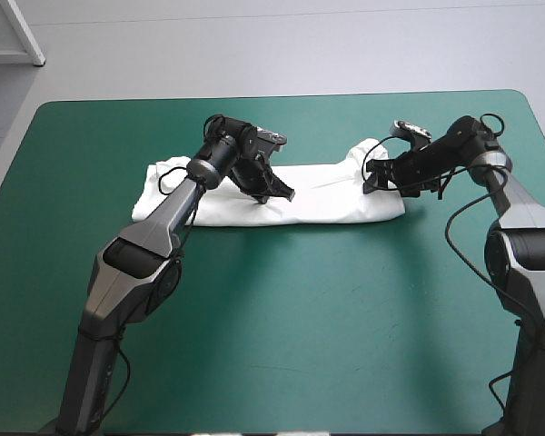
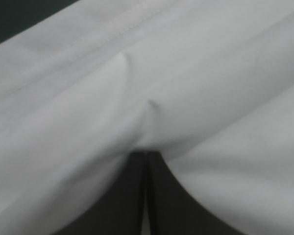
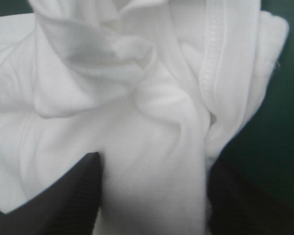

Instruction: Fold the cloth

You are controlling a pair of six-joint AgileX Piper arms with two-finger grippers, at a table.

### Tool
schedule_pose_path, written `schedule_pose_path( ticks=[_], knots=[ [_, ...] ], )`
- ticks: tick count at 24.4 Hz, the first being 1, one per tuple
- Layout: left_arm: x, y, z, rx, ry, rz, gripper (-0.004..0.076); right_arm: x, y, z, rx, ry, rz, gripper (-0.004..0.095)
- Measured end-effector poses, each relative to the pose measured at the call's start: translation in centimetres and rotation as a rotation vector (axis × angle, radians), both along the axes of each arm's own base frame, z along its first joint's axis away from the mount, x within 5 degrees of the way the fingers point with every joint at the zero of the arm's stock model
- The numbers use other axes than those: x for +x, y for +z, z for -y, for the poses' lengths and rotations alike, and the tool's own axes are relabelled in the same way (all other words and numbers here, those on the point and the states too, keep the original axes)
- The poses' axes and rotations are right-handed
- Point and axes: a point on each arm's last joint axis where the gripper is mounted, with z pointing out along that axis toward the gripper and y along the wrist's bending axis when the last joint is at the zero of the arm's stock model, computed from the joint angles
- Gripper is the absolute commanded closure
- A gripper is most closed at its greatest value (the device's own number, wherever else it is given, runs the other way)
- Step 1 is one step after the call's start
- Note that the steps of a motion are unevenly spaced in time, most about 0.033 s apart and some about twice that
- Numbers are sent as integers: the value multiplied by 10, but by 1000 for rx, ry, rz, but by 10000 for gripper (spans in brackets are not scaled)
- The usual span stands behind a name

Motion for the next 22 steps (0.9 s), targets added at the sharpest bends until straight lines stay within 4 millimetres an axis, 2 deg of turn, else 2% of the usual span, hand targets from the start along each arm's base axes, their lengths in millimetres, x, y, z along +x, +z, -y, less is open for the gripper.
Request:
schedule_pose_path(
  ticks=[3,4,7,12,16,19,22],
  knots=[
    [0,0,0,0,0,0,704,1,-4,-6,-5,11,-3,878],
    [0,0,0,0,0,0,704,0,-5,-7,-6,13,-5,923],
    [0,0,0,0,0,0,704,1,-8,-8,-7,17,-11,923],
    [0,-1,1,2,-1,-1,704,3,4,-8,-10,39,7,923],
    [0,-1,1,2,-1,-2,704,5,34,-11,9,38,59,923],
    [0,-1,1,2,-1,-1,704,5,72,-20,60,51,123,923],
    [0,-1,1,-4,-1,-5,704,3,104,-50,97,101,205,923]
  ],
)
